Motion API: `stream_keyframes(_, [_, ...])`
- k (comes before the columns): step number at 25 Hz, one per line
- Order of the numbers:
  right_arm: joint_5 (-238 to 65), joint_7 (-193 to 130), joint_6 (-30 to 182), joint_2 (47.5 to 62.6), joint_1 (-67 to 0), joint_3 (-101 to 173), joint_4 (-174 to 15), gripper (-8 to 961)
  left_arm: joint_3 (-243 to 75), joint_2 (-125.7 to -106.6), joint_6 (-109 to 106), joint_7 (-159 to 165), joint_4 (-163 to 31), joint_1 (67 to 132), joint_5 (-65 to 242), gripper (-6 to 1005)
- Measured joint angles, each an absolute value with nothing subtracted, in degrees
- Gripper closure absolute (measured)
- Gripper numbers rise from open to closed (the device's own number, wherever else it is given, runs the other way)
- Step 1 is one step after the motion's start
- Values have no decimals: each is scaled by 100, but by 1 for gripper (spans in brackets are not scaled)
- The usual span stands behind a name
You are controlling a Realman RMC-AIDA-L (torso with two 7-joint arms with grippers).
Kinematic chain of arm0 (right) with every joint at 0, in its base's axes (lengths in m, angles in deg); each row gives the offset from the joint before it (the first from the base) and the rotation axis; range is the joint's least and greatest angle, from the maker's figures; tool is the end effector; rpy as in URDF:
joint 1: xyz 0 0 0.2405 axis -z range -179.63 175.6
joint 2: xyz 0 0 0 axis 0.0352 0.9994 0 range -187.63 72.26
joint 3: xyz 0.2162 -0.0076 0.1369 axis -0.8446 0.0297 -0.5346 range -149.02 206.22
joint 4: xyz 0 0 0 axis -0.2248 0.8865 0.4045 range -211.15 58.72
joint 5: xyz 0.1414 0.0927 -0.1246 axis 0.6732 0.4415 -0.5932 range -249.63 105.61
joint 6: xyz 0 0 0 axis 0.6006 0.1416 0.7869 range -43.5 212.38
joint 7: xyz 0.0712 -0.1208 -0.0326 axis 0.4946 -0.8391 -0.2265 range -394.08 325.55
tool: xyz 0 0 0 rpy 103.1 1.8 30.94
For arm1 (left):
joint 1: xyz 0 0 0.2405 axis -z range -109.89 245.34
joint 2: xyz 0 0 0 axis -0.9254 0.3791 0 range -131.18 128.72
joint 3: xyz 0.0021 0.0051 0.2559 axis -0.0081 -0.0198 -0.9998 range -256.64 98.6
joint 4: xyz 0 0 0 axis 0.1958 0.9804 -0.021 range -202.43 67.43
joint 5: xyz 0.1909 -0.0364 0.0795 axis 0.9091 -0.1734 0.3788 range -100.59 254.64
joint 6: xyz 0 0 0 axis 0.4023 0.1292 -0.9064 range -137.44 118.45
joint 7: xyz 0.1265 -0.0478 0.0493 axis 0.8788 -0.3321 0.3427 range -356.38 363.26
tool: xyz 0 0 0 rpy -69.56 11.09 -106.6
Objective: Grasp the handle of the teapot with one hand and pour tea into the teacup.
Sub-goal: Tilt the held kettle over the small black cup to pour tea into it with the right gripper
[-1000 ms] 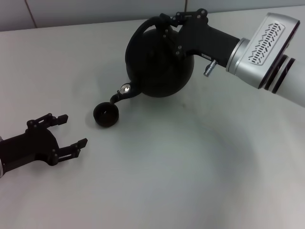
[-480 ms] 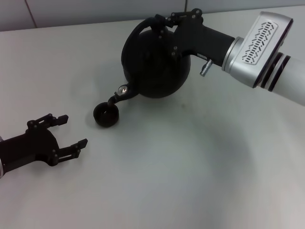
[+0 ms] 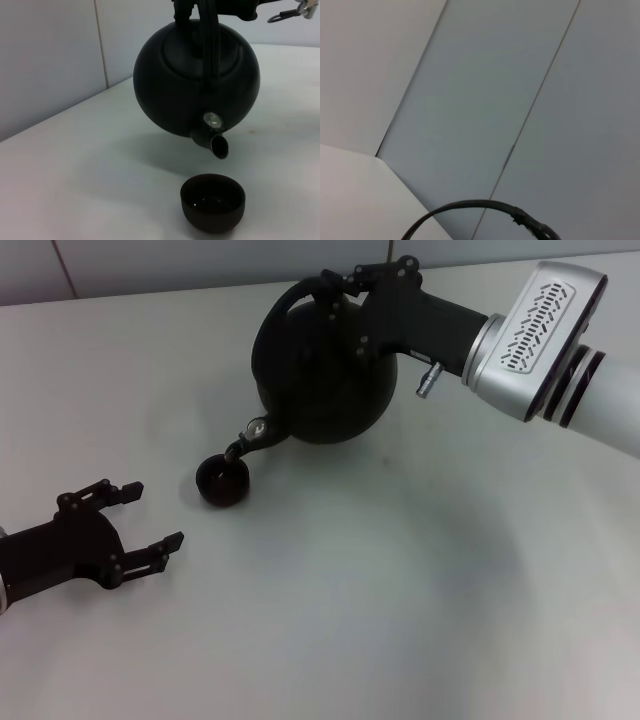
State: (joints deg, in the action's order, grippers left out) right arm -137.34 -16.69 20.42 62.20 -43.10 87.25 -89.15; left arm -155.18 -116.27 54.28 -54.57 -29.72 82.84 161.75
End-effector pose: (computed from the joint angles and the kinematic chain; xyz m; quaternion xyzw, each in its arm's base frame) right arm 0.2138 0.3965 -0.0493 -0.8828 -0.0620 0.2481 0.3940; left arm -0.3201 0.2963 -0.0310 -0.9497 -0.1333 -0.1405 0.2461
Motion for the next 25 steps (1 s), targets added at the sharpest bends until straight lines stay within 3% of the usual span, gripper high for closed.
stream_keyframes(25, [-13704, -1669, 2209, 6220, -4362, 8899, -9004, 846, -15508, -11627, 5520, -5460, -2972, 8275, 16175, 177])
